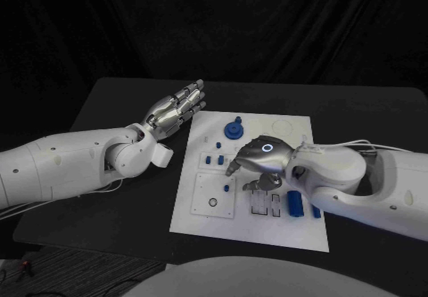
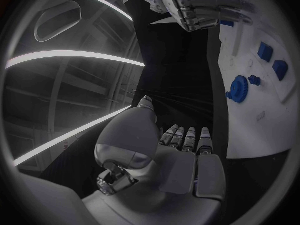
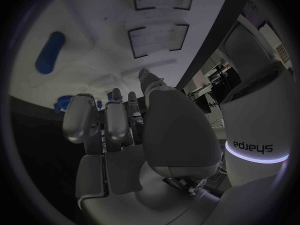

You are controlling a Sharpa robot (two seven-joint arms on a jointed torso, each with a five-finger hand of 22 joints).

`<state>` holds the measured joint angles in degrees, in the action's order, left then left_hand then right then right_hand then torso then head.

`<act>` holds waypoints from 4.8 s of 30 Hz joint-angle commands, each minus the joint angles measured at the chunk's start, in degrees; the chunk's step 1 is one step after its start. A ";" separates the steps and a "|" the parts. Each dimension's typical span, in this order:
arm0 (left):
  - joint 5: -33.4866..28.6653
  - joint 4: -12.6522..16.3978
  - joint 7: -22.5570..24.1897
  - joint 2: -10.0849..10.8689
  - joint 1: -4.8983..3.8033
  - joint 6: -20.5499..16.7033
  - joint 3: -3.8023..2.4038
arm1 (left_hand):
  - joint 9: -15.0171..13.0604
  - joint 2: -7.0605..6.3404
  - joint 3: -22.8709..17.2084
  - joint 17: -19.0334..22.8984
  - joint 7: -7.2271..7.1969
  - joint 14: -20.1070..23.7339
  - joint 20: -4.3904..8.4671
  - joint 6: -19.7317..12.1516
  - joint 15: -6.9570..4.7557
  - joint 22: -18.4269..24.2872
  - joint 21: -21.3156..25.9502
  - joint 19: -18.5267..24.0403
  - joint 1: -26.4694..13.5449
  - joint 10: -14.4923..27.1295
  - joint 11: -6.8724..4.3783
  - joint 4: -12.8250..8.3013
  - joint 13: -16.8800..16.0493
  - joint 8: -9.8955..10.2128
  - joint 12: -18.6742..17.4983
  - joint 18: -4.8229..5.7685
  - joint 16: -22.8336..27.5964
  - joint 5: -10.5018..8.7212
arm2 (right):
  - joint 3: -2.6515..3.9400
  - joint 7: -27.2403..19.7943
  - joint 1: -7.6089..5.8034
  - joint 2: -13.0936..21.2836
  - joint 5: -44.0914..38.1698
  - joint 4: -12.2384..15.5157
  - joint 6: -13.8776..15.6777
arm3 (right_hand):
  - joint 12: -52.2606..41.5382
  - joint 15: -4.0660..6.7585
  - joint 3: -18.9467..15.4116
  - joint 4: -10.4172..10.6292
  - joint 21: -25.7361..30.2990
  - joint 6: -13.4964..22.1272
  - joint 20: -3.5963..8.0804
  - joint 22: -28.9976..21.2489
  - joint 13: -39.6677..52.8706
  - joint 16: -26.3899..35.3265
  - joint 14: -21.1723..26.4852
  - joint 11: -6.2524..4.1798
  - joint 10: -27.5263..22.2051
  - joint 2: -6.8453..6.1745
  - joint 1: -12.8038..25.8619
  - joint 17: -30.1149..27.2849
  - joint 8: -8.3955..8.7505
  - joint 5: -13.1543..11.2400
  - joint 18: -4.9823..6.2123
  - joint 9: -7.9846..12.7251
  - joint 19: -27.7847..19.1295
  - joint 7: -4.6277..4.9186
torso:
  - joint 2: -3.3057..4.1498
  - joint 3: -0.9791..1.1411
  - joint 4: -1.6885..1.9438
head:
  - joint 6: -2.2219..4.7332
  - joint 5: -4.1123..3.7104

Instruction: Assemble the parts on the task board

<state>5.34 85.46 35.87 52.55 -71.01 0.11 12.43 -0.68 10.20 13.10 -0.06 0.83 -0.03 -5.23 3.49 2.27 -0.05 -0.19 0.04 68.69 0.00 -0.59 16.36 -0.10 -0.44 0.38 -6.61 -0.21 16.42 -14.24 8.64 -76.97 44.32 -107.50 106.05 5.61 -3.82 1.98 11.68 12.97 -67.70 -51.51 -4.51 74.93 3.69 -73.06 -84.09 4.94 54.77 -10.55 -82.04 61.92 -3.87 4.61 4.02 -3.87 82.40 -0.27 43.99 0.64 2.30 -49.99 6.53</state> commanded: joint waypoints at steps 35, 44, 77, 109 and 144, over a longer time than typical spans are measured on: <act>0.14 -0.46 -0.02 0.18 0.85 1.18 -0.04 | -0.12 1.31 0.42 0.06 0.20 0.03 -2.16 0.45 0.35 0.05 0.19 -0.04 2.25 0.00 0.57 0.13 0.10 -0.41 -0.38 -2.04 0.21 1.57 | 0.05 4.17 -3.51 15.26 15.89 -1.05 2.76 | -0.47 -3.18 -23.97 4.29 0.17 19.43 -2.44 9.25 0.06 -0.54 -0.73 1.43 3.38 -5.90 9.49 -1.02 0.90 -1.30 0.36 0.89 0.75 -2.53 | -0.02 0.03 0.15 | -0.01 -1.94; 0.14 -0.66 -0.28 0.08 0.99 1.87 -0.04 | -0.18 1.50 0.51 0.06 0.58 0.03 -2.38 0.83 0.33 0.05 0.19 -0.04 2.22 0.00 0.77 0.19 0.10 -0.51 -0.38 -2.25 0.21 1.60 | 0.06 2.11 -0.74 13.25 15.88 -2.01 3.30 | -1.05 -2.19 -7.28 3.34 -3.08 4.28 -1.62 10.09 0.12 -4.06 -2.03 0.10 9.12 0.06 2.13 3.54 -1.30 5.64 -0.19 -0.36 2.09 -0.53 | 0.06 0.10 0.05 | 0.07 -1.82; 0.14 -0.93 -1.35 -0.21 1.34 2.62 -0.04 | -0.73 2.11 0.64 0.06 2.78 0.03 -4.13 4.20 0.95 0.05 0.19 -0.04 3.39 0.00 2.13 -0.16 0.10 -1.59 -0.38 -3.21 0.21 2.61 | 0.06 0.57 0.67 9.97 14.99 -2.97 4.09 | -0.26 -1.71 -3.22 0.70 -3.75 -10.26 -1.19 10.11 -0.01 -5.58 -1.76 -0.52 12.74 3.90 -7.75 4.35 -3.21 5.02 -0.24 -1.31 1.77 7.30 | -0.02 0.06 0.08 | 0.78 -2.01; 0.14 -1.19 -2.20 -0.14 1.48 2.70 -0.04 | -0.78 2.22 0.61 0.06 3.60 0.03 -4.87 4.73 1.47 0.05 0.19 -0.04 4.07 0.00 2.99 -0.33 0.05 -1.97 -0.22 -3.52 0.21 3.27 | 0.09 2.46 -6.61 14.41 16.84 4.99 6.29 | 0.19 -0.51 3.00 0.10 -4.28 -16.31 -0.04 10.21 -0.17 -5.88 -1.88 -1.94 17.60 4.51 -10.73 4.86 -3.52 1.52 -0.33 -2.47 1.68 6.37 | 0.02 -0.06 0.20 | 0.77 0.28; 0.14 -0.66 1.01 -0.69 1.49 0.26 -0.06 | -0.11 1.89 1.97 0.06 -0.56 0.03 0.73 0.44 -0.17 0.05 0.19 -0.04 1.76 0.00 -0.46 0.23 0.02 -0.47 -0.11 0.19 0.21 2.75 | 0.10 -0.83 0.03 -6.30 6.76 1.21 -1.23 | 0.21 -0.76 4.40 -0.26 -4.17 -16.00 -0.25 10.20 -0.15 -6.12 -1.94 -1.65 17.01 3.42 -10.28 5.30 -2.52 2.93 -0.33 -2.31 1.49 6.67 | 0.13 0.17 0.87 | -0.01 1.14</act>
<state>5.39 84.63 35.50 51.93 -69.59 0.51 12.42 -0.83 11.88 15.19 -0.07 -0.08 0.08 -4.78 4.01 2.34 -0.07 -0.19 0.04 70.62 -0.10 -1.29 16.57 -0.12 -1.16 0.38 -7.46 -0.21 19.29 -14.17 8.04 -77.14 38.11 -97.02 107.35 4.94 -3.81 1.22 15.70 12.61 -72.04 -67.26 -4.81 74.95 3.54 -78.80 -84.04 3.11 72.07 -6.88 -92.62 67.15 -6.64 7.31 4.02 -6.21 83.95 6.06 44.19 0.76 3.21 -50.02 7.67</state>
